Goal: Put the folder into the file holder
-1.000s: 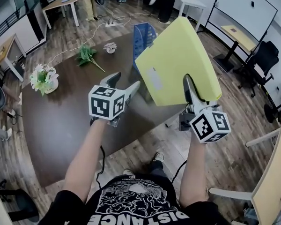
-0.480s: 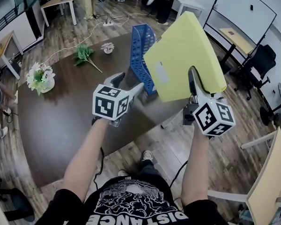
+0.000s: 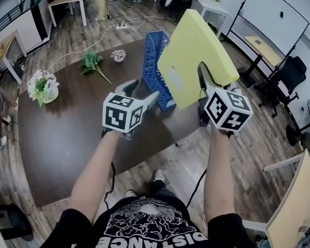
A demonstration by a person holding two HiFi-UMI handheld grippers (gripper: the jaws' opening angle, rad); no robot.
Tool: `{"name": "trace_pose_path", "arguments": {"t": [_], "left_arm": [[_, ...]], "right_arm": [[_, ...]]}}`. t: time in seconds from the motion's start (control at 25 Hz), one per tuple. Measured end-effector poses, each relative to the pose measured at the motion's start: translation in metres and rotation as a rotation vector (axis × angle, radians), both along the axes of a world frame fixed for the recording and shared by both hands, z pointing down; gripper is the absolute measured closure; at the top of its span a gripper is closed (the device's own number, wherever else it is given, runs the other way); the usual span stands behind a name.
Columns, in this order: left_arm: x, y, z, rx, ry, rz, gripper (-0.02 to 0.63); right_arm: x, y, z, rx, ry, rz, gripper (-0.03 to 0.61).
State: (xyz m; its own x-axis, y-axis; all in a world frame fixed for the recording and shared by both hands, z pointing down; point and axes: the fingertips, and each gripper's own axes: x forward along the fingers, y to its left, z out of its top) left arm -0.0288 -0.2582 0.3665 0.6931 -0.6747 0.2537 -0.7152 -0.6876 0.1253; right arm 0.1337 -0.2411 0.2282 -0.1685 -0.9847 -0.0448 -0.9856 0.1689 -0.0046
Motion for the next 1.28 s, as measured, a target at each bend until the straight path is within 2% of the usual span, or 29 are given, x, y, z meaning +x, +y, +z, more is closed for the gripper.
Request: {"name": "trace_pose_path", "arguments": {"t": [0.56, 0.96, 1.28], "left_arm": [[0.003, -0.041, 0.002, -0.003, 0.008, -0.043, 0.268], [0.008, -0.071, 0.001, 0.011, -0.005, -0.048, 0.268], [0.004, -0.084, 0.002, 0.01, -0.009, -0.058, 0.268]], "right_arm": [[-0.022, -0.089, 0.001, -0.157, 0.036, -0.064, 0.373], [-0.041, -0.135, 0.01, -0.201, 0.053, -0.08, 0.373], [-0.053, -0.15, 0.026, -0.225, 0.087, -0.08, 0.373]]}}
